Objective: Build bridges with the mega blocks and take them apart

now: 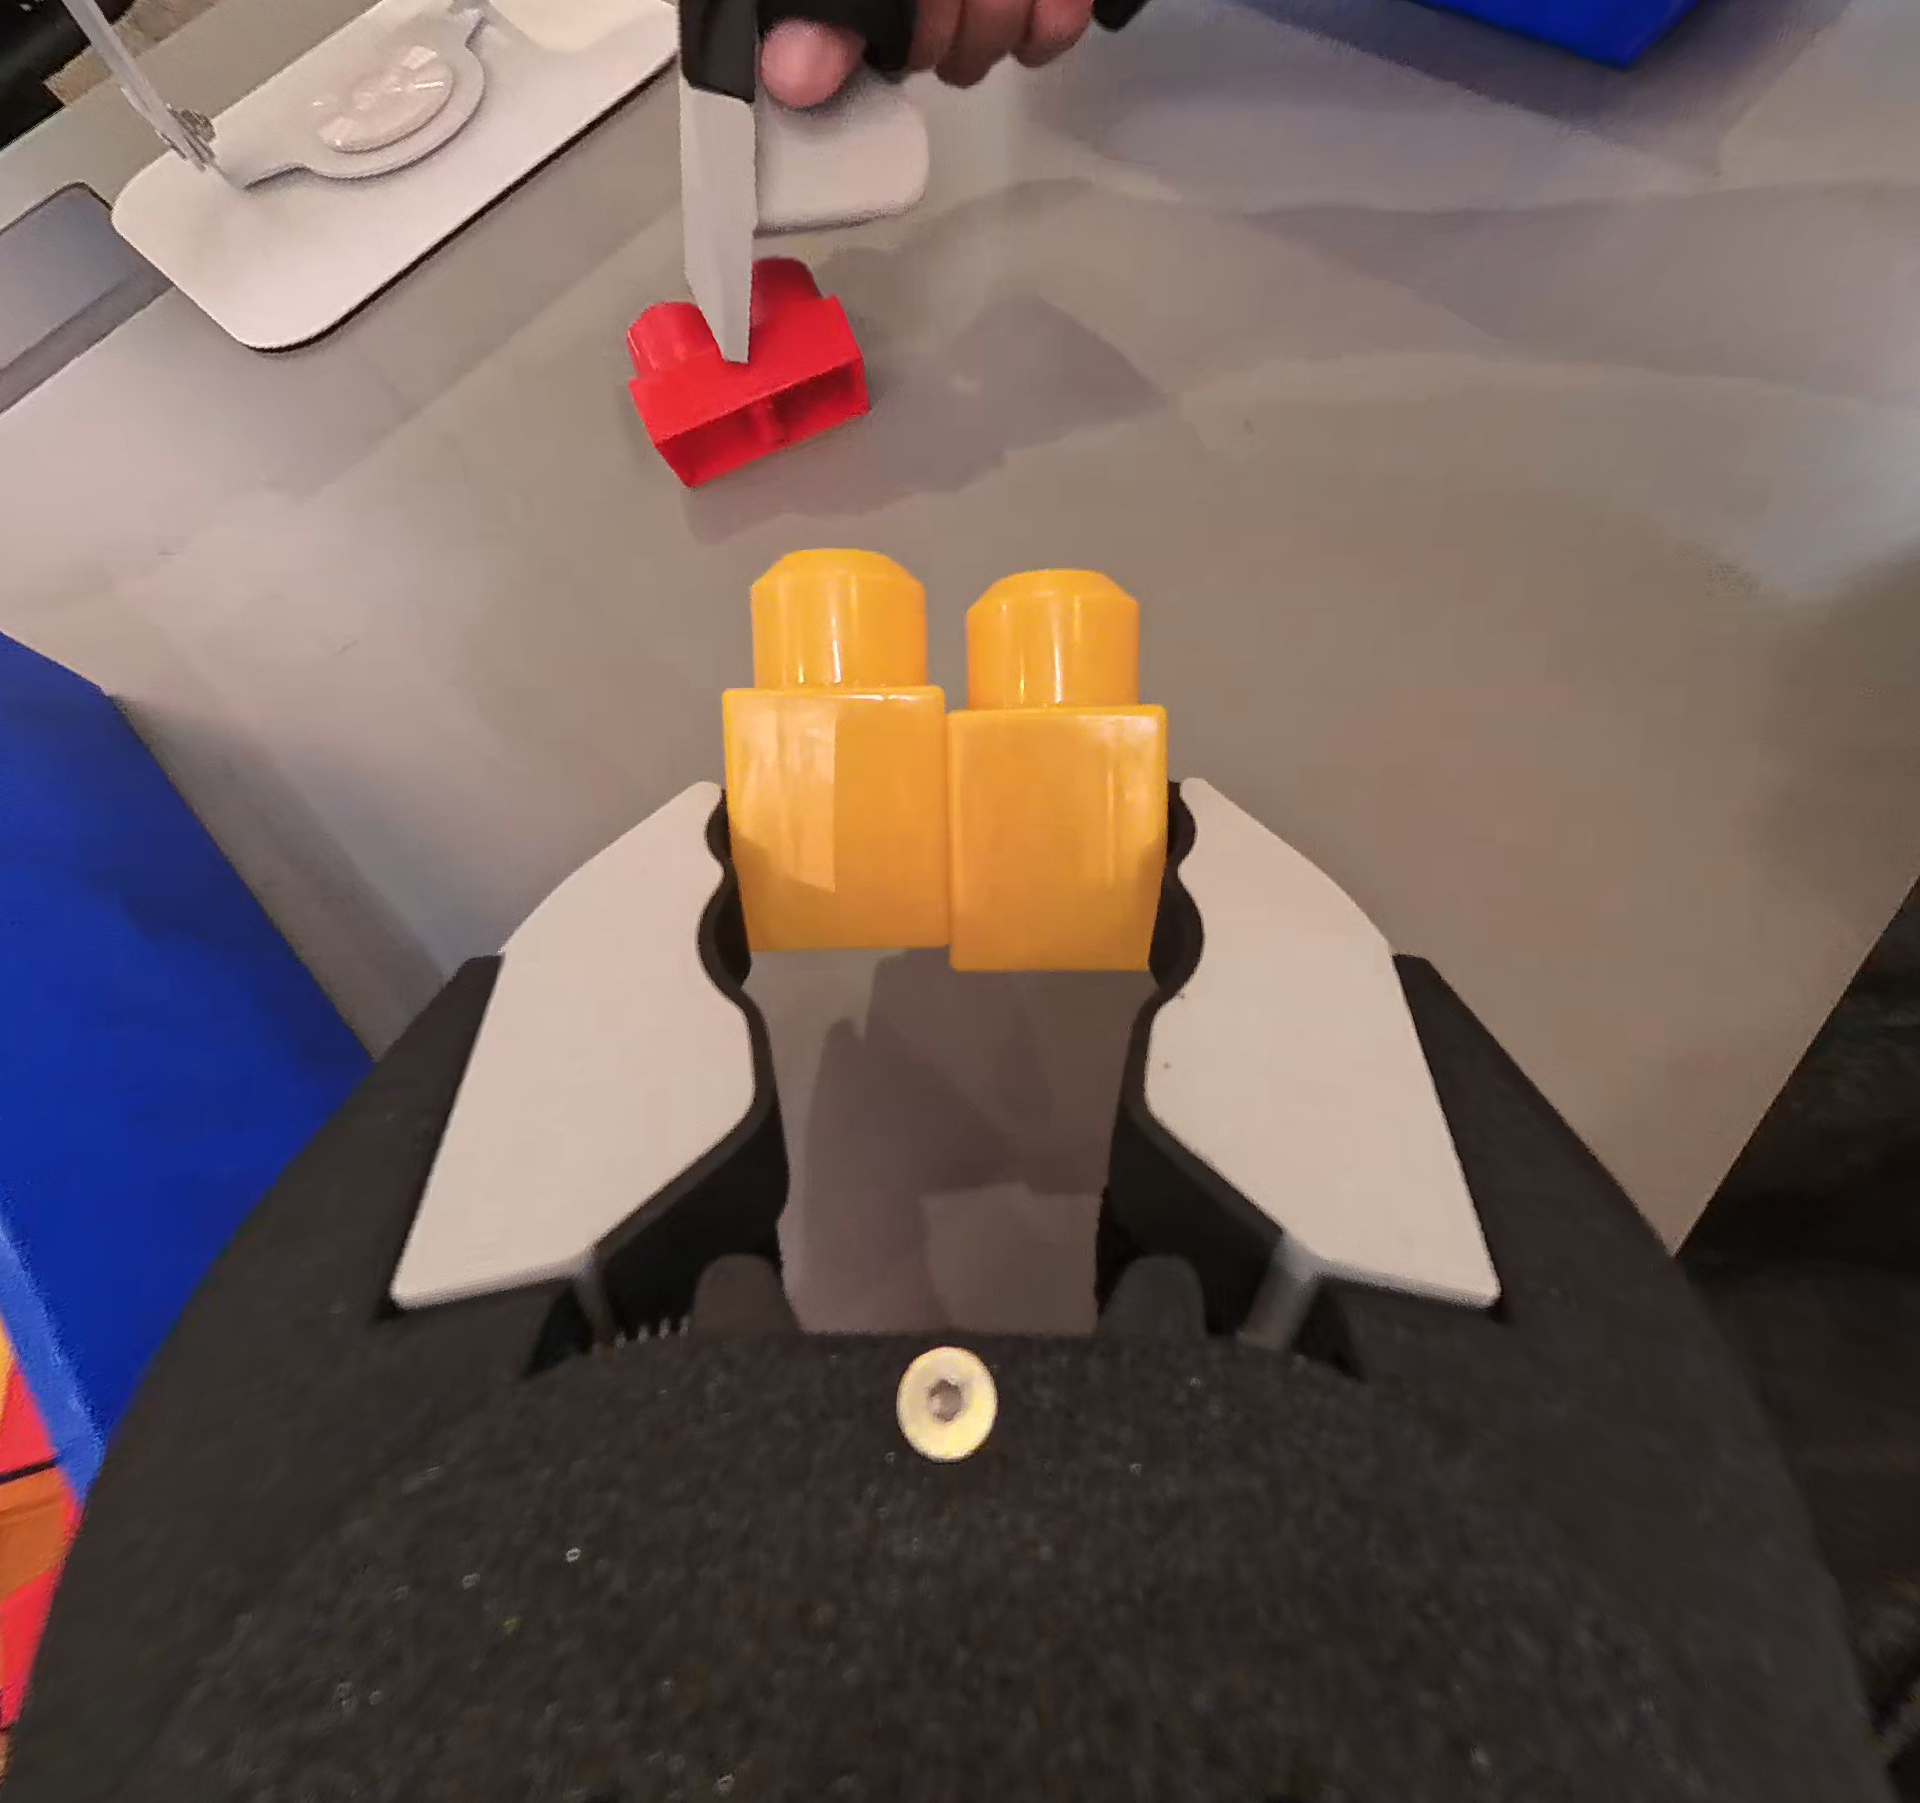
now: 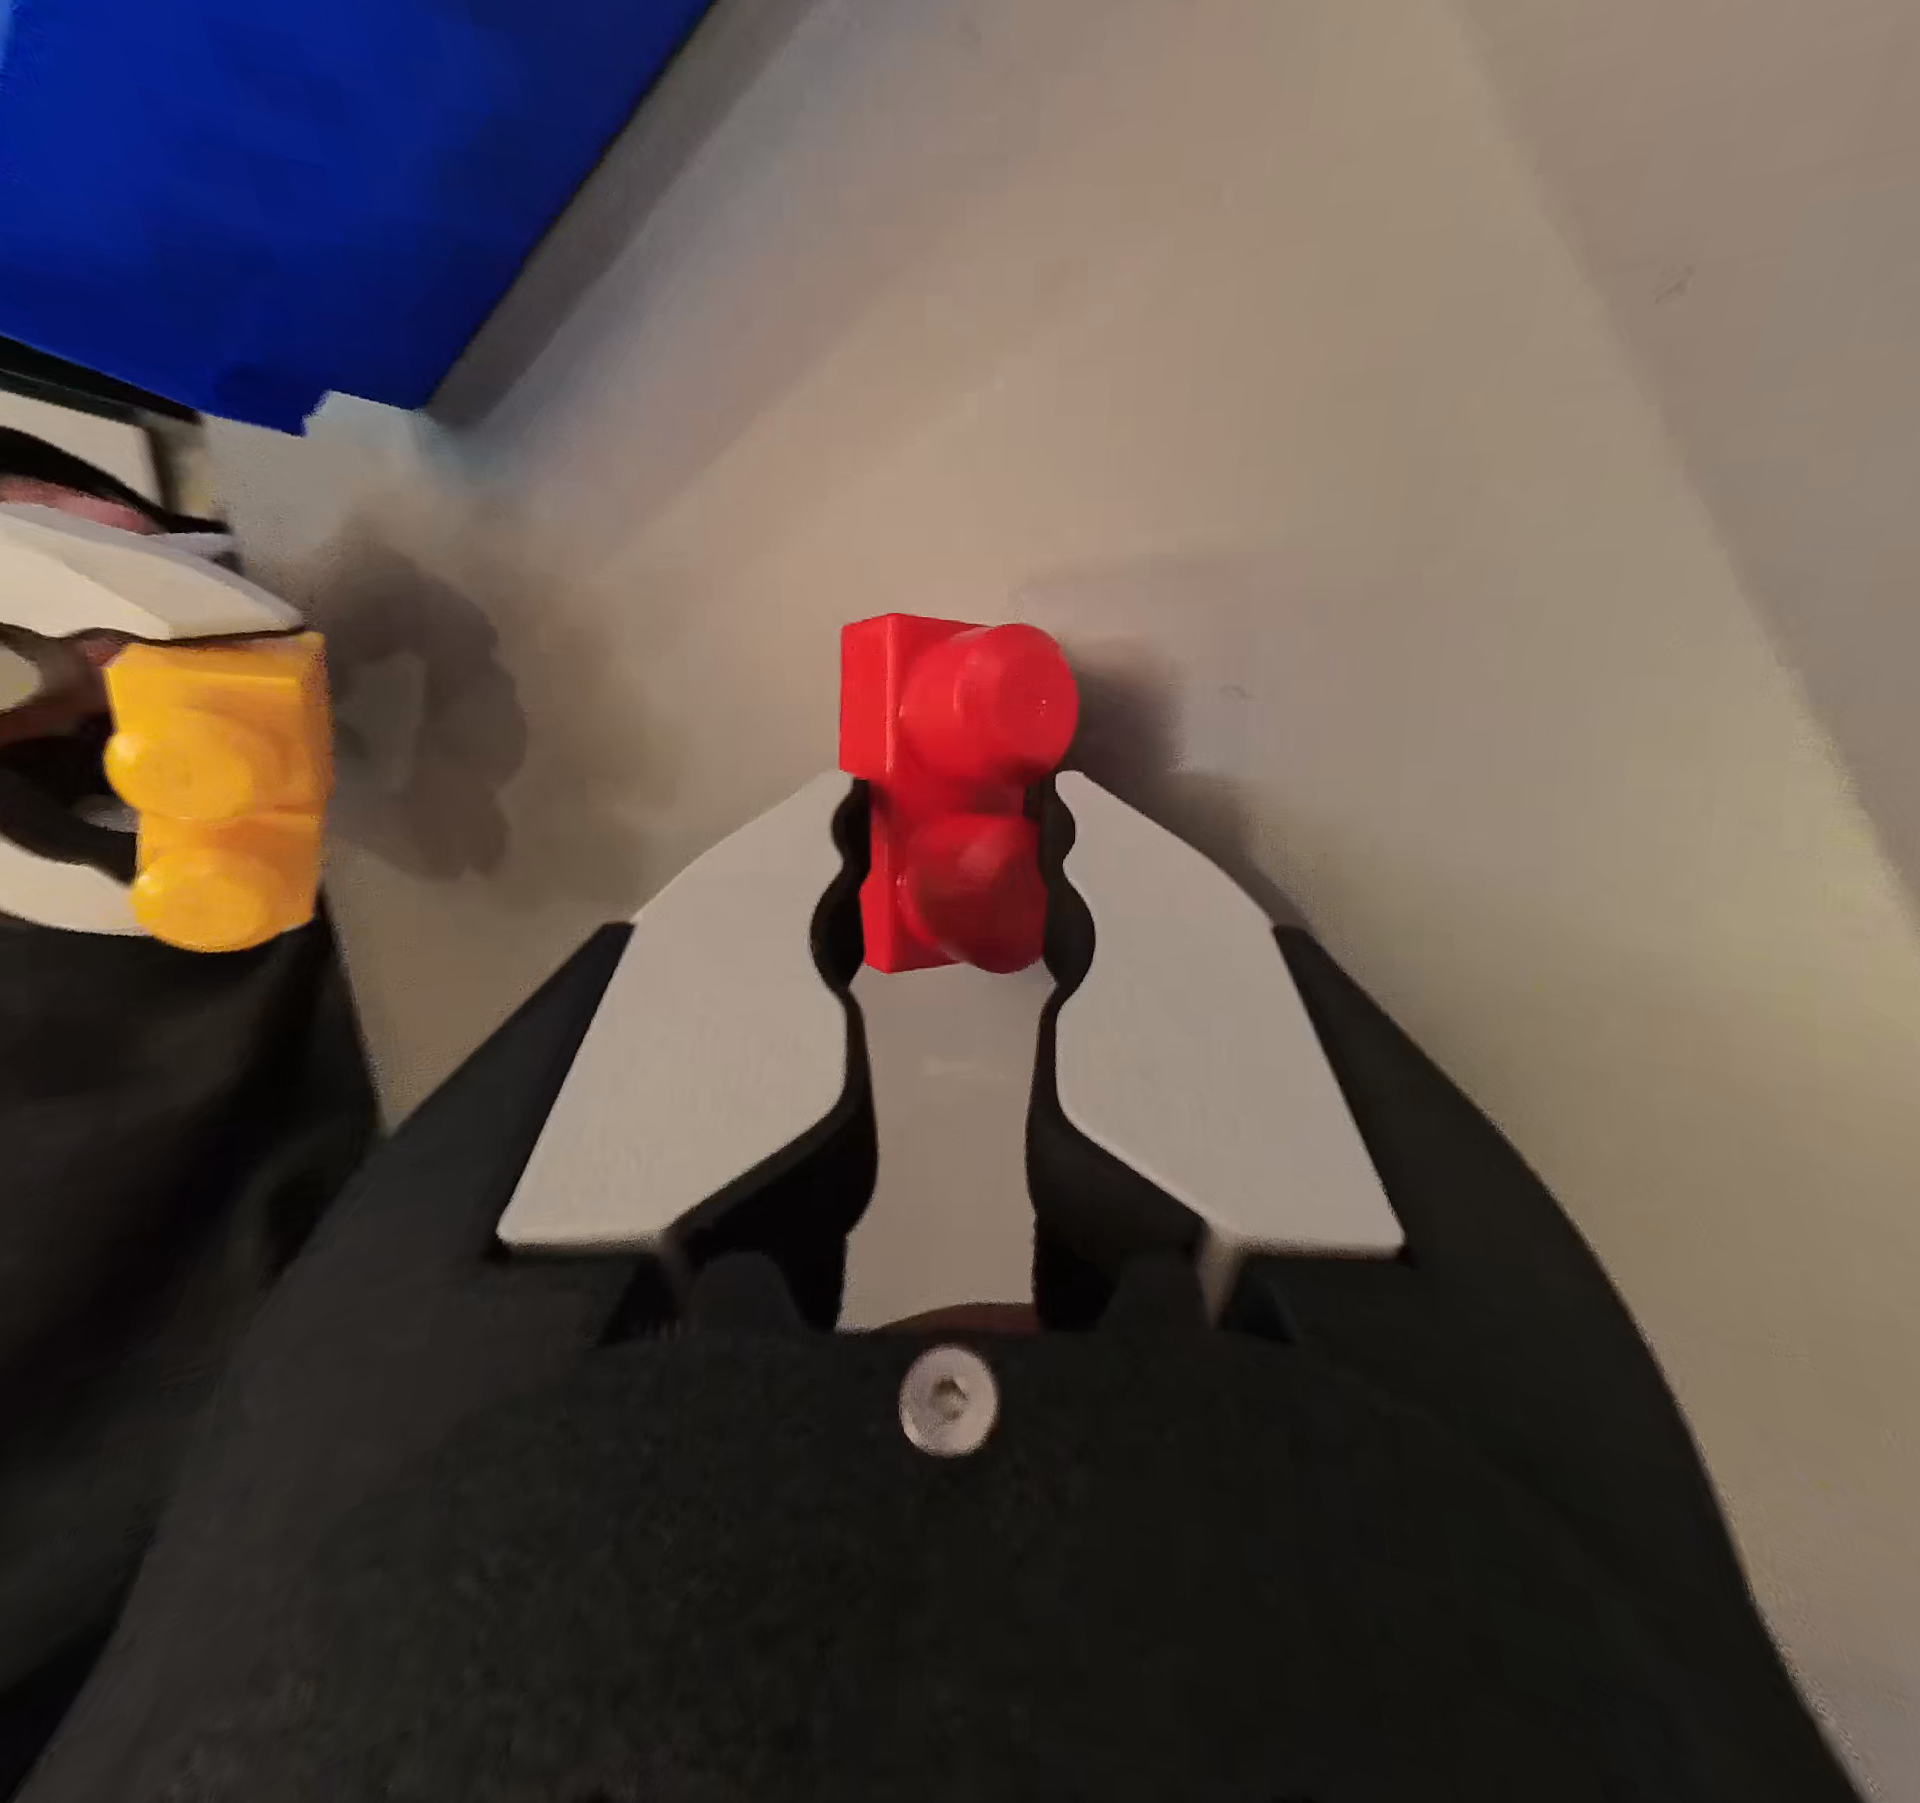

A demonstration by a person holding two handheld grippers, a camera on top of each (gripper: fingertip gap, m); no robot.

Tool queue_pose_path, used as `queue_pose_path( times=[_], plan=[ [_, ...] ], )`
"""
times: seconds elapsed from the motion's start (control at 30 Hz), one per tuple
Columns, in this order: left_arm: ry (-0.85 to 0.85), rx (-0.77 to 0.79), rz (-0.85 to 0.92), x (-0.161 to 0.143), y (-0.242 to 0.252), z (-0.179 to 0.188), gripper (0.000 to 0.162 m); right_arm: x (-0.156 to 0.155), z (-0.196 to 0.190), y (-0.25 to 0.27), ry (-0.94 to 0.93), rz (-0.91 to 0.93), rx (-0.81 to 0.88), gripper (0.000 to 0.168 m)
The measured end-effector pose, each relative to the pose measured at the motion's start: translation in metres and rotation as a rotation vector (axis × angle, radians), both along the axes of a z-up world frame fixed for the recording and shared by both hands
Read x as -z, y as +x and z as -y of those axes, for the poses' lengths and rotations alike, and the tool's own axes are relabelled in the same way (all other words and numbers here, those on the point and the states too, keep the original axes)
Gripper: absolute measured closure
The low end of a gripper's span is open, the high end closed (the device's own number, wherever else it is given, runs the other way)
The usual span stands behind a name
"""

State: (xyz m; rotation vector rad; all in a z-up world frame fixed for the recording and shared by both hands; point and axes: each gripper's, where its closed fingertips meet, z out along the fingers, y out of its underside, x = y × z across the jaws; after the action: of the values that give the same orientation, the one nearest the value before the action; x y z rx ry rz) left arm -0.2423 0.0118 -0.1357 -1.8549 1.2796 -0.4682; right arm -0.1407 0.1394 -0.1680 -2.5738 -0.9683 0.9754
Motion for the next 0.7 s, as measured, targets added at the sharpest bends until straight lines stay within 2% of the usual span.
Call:
queue_pose_path(
  times=[0.4, 0.57, 0.7],
  plan=[
    [-0.005, 0.000, -0.024, 0.005, 0.003, -0.001, 0.086, -0.002, 0.032, -0.007, 0.483, 0.399, -0.117, 0.140],
    [-0.001, 0.007, -0.028, 0.005, 0.006, 0.001, 0.086, -0.002, 0.033, -0.004, 0.456, 0.461, -0.128, 0.140],
    [0.016, 0.010, -0.033, 0.002, 0.007, 0.001, 0.086, -0.003, 0.034, -0.002, 0.435, 0.446, -0.125, 0.146]
  ],
)
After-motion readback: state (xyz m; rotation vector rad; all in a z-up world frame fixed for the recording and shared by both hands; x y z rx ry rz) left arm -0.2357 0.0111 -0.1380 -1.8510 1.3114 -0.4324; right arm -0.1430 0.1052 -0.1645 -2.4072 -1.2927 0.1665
